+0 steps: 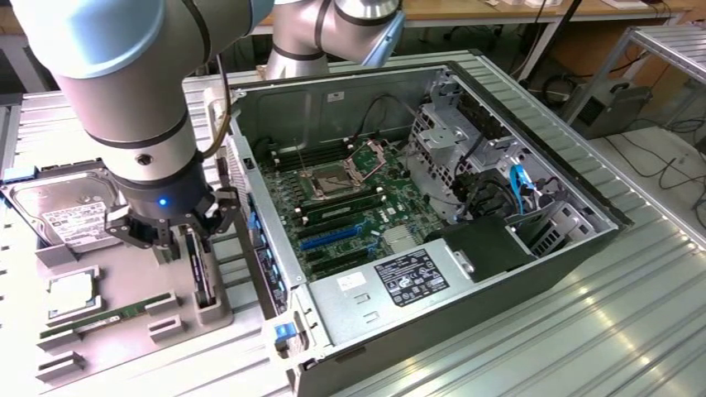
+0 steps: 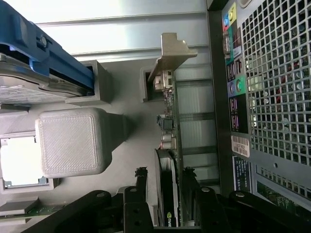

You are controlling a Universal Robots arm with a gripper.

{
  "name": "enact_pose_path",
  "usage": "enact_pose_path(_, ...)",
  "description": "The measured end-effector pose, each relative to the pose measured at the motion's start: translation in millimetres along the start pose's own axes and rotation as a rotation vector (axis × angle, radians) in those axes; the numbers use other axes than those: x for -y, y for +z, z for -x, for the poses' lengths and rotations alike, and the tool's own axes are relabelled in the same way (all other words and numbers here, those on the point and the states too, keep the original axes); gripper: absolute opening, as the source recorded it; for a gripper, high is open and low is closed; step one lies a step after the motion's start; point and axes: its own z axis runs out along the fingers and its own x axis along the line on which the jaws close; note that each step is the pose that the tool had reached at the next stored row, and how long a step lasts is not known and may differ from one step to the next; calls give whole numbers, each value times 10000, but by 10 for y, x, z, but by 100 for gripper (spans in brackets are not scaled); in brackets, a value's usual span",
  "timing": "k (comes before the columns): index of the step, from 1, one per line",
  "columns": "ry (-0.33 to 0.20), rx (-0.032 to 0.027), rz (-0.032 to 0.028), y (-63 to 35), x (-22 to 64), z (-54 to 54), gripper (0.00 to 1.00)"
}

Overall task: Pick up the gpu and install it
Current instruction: 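Pick up the gpu and move the gpu toward the slot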

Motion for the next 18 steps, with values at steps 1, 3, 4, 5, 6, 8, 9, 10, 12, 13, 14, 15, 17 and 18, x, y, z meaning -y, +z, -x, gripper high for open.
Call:
enact_pose_path(1, 0, 0, -1, 0, 0, 0, 42)
enact_pose_path(3, 0, 1, 0, 1, 0, 0, 41)
enact_pose_path(4, -1, 1, 0, 2, 0, 0, 34)
enact_pose_path(5, -1, 1, 0, 2, 1, 0, 34)
enact_pose_path(6, -1, 1, 0, 2, 1, 0, 27)
enact_pose_path(8, -1, -1, 0, 2, 1, 0, 27)
enact_pose_path(9, -4, 0, 0, 3, 1, 0, 27)
enact_pose_path(10, -15, -2, 0, 3, 1, 0, 27)
enact_pose_path(12, -86, -9, 2, 3, 1, 0, 27)
enact_pose_path(13, -158, -14, 4, 3, 1, 0, 27)
enact_pose_path(14, -241, -19, 5, 3, 1, 0, 27)
enact_pose_path(15, -324, -24, 8, 3, 1, 0, 27)
enact_pose_path(17, -586, -41, 14, 3, 2, 0, 27)
enact_pose_path(18, -662, -45, 15, 3, 2, 0, 27)
